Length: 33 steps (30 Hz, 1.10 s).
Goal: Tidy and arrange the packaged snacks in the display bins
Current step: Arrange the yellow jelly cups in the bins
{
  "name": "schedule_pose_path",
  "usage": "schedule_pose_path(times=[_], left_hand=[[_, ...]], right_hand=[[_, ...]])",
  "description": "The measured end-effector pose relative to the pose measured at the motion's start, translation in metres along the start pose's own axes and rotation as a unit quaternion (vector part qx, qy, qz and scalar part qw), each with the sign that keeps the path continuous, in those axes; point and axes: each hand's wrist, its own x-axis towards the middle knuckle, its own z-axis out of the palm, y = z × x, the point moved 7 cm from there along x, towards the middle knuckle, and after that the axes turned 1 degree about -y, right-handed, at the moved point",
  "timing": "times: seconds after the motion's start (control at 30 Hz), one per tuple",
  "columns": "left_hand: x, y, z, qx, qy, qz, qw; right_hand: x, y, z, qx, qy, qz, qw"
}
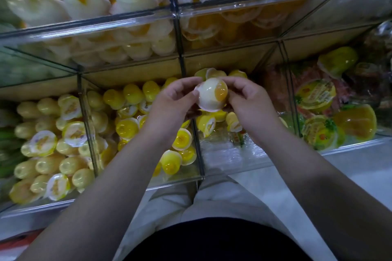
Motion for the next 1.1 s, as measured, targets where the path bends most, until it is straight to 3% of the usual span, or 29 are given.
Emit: schedule_pose_path(times=[0.37, 0.97, 1.1], left_hand=[[-0.041, 0.055, -0.05, -0.016, -0.037, 0.06, 0.997], [-0.069, 0.14, -0.107, 0.156, -0.053, 0.225, 0.96], [-0.067, 0.16, -0.117, 0.212, -0.024, 0.253, 0.944]], right_hand=[[-0.029, -0.057, 0.048, 0.037, -0.087, -0.099, 0.991], [-0.042, -0.137, 0.104, 0.001, -0.043, -0.225, 0.974], [-0.036, -0.152, 0.109, -0.02, -0.029, -0.24, 0.97]])
